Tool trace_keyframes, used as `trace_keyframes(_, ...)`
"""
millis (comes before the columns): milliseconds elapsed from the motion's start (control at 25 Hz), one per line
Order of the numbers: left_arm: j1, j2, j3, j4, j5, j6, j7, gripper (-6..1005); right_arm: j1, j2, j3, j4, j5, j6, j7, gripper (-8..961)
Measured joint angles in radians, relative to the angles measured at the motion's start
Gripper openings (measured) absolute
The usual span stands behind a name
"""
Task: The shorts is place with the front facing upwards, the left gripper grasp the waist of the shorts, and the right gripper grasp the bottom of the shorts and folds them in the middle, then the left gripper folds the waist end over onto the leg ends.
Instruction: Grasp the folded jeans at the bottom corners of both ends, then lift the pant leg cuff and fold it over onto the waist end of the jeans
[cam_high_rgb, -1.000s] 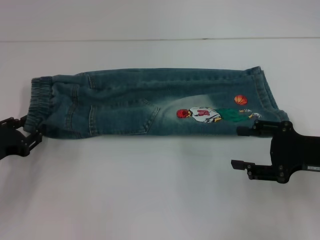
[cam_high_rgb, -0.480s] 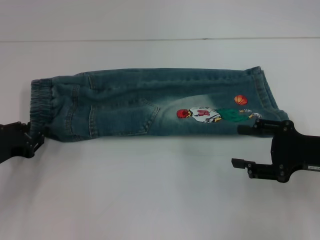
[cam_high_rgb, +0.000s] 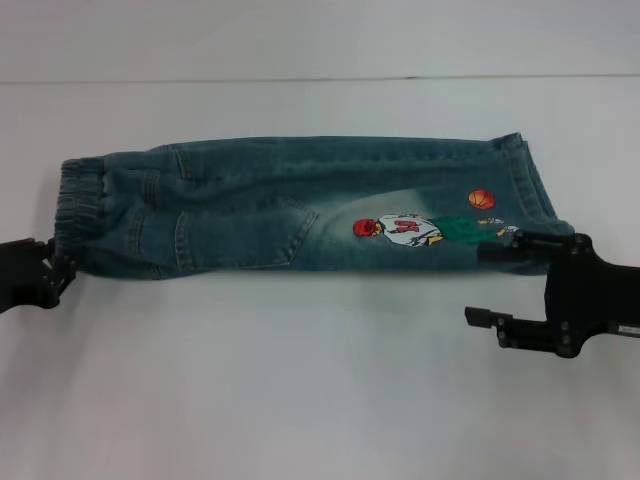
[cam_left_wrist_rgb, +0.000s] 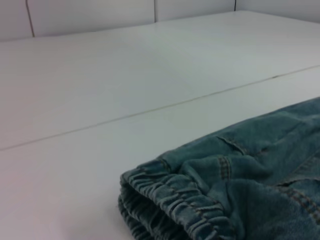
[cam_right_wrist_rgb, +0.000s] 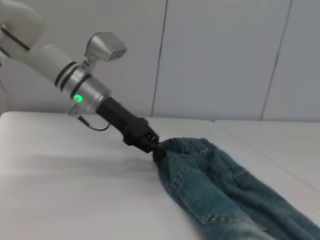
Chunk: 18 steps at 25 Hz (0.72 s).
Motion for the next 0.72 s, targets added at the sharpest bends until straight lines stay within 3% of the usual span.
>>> trace_keyframes(520,-0.022,0.005,0.019,0.056,0.074,0.03,-0.121,144,-0.01,0.002,0.026,0.016,0.027,0.001,-0.022,729)
trace_keyframes(720,-0.019,0.004,0.05,0.129,0.08,0.053,-0.194,46,-0.01,0.005,0.056,0.073,0.076,0.026,-0.043,703)
